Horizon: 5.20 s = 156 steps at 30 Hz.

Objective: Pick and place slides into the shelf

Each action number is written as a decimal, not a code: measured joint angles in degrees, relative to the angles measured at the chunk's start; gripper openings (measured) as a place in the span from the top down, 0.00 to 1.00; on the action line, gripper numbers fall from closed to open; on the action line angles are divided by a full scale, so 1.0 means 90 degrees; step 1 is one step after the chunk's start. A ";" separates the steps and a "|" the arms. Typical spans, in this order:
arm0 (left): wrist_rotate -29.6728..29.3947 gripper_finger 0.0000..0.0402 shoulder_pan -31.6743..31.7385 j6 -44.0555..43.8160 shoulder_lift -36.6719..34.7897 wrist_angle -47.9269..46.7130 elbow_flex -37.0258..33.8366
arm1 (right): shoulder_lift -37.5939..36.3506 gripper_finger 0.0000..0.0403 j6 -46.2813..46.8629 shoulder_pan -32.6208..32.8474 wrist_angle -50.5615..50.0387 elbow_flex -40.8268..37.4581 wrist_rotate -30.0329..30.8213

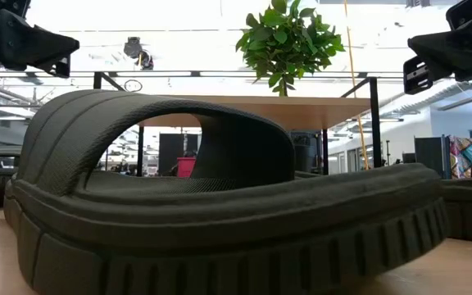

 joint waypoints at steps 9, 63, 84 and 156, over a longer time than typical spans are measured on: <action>0.0002 0.94 0.0001 0.0000 -0.0001 0.0001 -0.0002 | 0.0000 1.00 0.0002 0.0002 0.0000 -0.0002 0.0001; -0.0002 0.94 0.0001 -0.0056 -0.0001 0.1303 0.0003 | 0.0002 1.00 -0.0165 0.0002 0.0002 -0.0002 0.0000; -0.1598 0.94 -0.0298 -0.1353 0.1500 0.0336 0.1666 | 0.0007 1.00 -0.0165 0.0000 -0.0104 0.0000 -0.0001; 0.1475 0.12 -0.0051 -0.7116 0.5852 -0.3813 0.2295 | 0.0485 1.00 -0.0160 0.0002 -0.0379 -0.0002 -0.0051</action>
